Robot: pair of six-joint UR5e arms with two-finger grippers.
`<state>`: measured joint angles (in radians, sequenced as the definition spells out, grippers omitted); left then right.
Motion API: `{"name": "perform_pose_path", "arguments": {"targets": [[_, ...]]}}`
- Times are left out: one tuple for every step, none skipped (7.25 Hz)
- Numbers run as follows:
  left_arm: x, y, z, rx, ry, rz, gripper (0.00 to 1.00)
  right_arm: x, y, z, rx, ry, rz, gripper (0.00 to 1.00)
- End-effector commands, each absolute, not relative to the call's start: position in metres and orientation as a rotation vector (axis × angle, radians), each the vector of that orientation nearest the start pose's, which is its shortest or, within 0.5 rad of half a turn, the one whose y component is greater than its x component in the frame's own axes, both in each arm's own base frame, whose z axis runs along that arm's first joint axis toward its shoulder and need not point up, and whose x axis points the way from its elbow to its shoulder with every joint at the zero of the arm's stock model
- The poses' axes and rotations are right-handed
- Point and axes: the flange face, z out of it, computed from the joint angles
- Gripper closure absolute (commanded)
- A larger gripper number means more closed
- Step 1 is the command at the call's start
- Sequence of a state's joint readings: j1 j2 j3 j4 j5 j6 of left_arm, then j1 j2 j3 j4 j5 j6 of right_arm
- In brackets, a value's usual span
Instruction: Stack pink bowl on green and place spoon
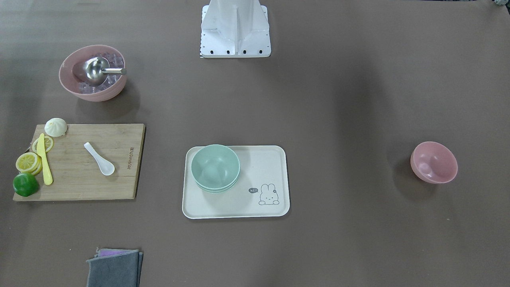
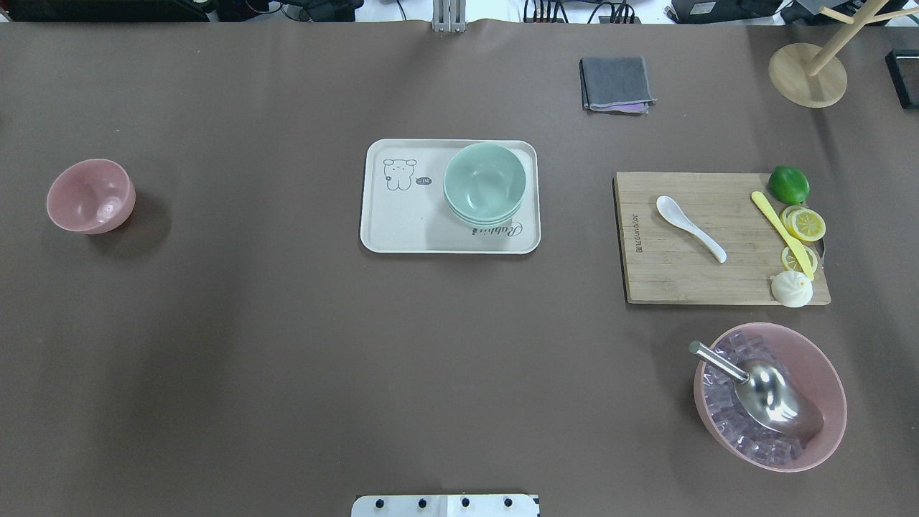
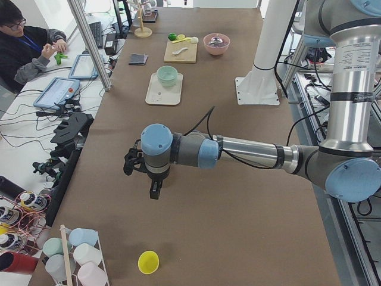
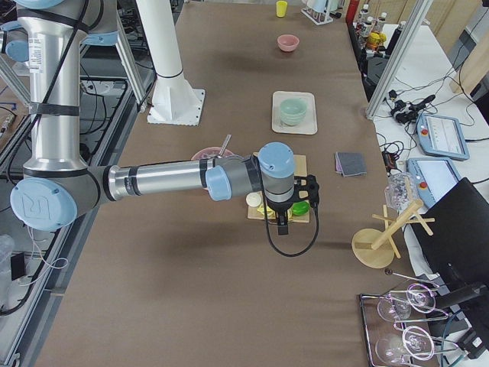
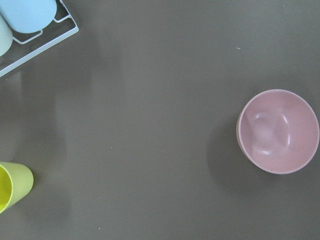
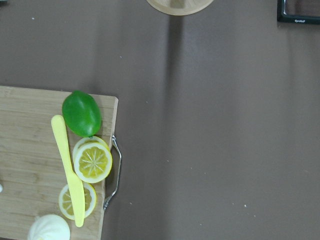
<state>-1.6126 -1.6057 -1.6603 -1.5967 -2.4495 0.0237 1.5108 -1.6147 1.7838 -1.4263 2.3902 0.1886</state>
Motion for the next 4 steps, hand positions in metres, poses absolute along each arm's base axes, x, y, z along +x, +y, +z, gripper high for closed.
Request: {"name": "perform_pose_path", "arguments": {"targets": [[-0.069, -0.526, 0.594, 0.156, 0.920, 0.065, 0.01, 0.021, -0.497, 0.541, 0.200, -0.846, -0.009, 0.01], [-0.067, -0.524, 0.597, 0.150, 0.954, 0.065, 0.01, 0.018, -0.497, 0.541, 0.197, -0.848, -0.015, 0.01], [-0.066, -0.527, 0.588, 0.202, 0.954, 0.088, 0.01, 0.003, -0.497, 0.541, 0.195, -0.848, -0.041, 0.00], [-0.063, -0.535, 0.580, 0.222, 0.949, 0.103, 0.01, -0.017, -0.499, 0.545, 0.185, -0.831, -0.078, 0.00]]}}
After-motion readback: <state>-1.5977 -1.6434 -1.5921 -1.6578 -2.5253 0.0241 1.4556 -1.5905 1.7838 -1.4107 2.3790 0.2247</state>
